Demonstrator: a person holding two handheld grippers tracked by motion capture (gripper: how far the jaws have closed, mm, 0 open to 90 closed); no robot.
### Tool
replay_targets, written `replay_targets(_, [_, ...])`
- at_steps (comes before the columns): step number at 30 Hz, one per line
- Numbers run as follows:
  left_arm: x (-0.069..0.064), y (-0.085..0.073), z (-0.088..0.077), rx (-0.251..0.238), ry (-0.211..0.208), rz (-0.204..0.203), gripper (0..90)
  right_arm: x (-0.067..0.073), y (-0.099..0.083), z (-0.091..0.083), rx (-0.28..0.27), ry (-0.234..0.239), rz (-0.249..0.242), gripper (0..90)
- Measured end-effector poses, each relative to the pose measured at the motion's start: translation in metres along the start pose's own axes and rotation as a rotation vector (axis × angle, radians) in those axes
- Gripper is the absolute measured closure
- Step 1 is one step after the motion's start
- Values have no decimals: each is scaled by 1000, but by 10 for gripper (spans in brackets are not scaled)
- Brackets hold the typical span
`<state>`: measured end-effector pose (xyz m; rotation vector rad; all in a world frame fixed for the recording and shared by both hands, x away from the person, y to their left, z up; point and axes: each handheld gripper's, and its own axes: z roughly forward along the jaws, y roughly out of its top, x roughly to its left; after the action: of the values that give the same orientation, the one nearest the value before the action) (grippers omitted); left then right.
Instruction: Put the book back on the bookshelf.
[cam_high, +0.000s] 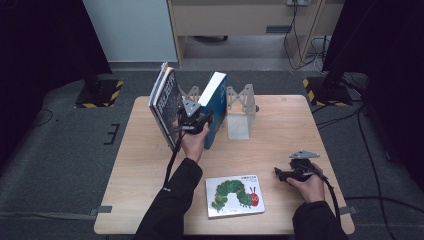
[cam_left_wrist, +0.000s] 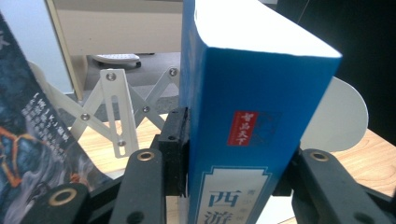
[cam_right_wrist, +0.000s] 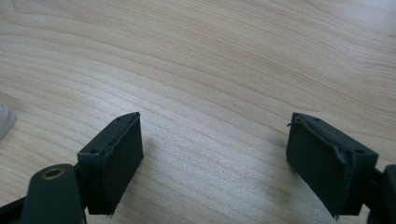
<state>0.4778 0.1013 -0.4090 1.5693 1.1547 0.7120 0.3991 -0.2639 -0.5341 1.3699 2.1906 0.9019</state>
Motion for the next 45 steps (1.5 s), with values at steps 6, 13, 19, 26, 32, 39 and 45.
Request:
replay_targets(6, [2,-7,-5,-25,-31,14,559,0,0,0,1,0,3,188])
replay_targets(13, [6,-17,-15,-6,-54,11,567,0,0,-1,4,1,-2,188])
replay_targets(19, [-1,-12,-13,20,-29,7,578,0,0,0,2,2,0,187])
replay_targets(26, [-11,-7,-4,43,-13,3,575,1,0,0,5,3,1,186])
replay_targets(32, [-17,-8,0,34,-26,9,561,1,0,0,3,3,0,187])
replay_targets(39, [-9,-20,-7,9,-80,15,555,1,0,0,2,2,-1,187])
replay_targets(45, [-6,-25,-9,15,-101,1,569,1,0,0,4,2,-2,187])
